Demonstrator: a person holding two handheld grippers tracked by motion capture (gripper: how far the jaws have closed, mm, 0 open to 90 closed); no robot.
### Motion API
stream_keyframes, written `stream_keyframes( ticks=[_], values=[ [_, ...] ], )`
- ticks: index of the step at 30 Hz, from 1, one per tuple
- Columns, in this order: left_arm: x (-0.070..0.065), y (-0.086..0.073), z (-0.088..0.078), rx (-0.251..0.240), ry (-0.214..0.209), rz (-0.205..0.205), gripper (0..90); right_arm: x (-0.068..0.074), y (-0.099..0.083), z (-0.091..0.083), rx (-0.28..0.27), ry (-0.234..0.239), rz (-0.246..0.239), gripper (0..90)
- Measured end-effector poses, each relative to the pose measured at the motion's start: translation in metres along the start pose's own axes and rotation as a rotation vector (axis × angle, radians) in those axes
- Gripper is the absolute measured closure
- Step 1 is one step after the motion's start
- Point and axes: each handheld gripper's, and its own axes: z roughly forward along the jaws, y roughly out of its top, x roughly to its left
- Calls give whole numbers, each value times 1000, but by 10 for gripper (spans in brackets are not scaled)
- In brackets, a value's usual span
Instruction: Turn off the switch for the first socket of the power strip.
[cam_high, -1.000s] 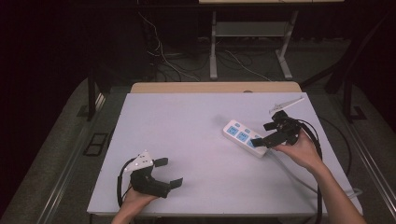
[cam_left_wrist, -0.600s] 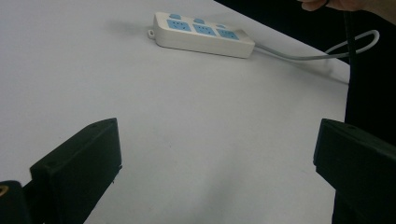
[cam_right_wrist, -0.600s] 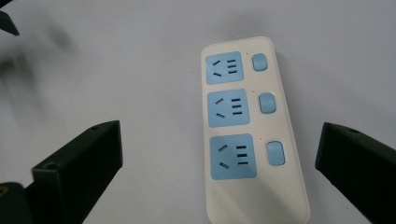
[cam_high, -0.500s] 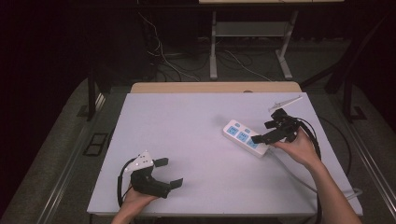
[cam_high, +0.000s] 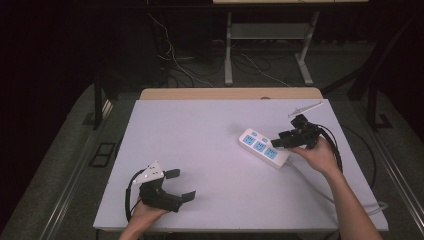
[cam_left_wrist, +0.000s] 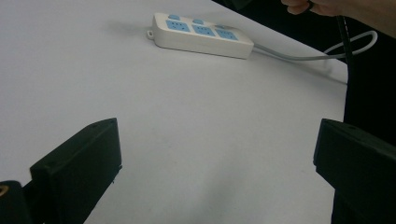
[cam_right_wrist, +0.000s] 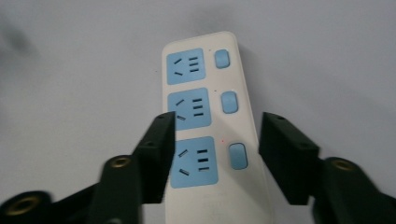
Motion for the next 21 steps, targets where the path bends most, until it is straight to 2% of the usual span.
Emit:
stream_keyframes(
  ticks=[4,6,11,14,21],
  values=[
    [0,0,0,1,0,1,0,-6,-1,2,3,-5,12,658],
    [0,0,0,1,-1,1,0,-9,-1,3,6,8,17,723],
    [0,0,0,0,-1,2,0,-14,-2,5,11,4,32,845],
    [0,0,0,1,-1,2,0,-18,-3,7,16,0,37,891],
    [1,0,0,-2,-1,-1,0,-23,-5,15,46,9,49,896]
  ],
)
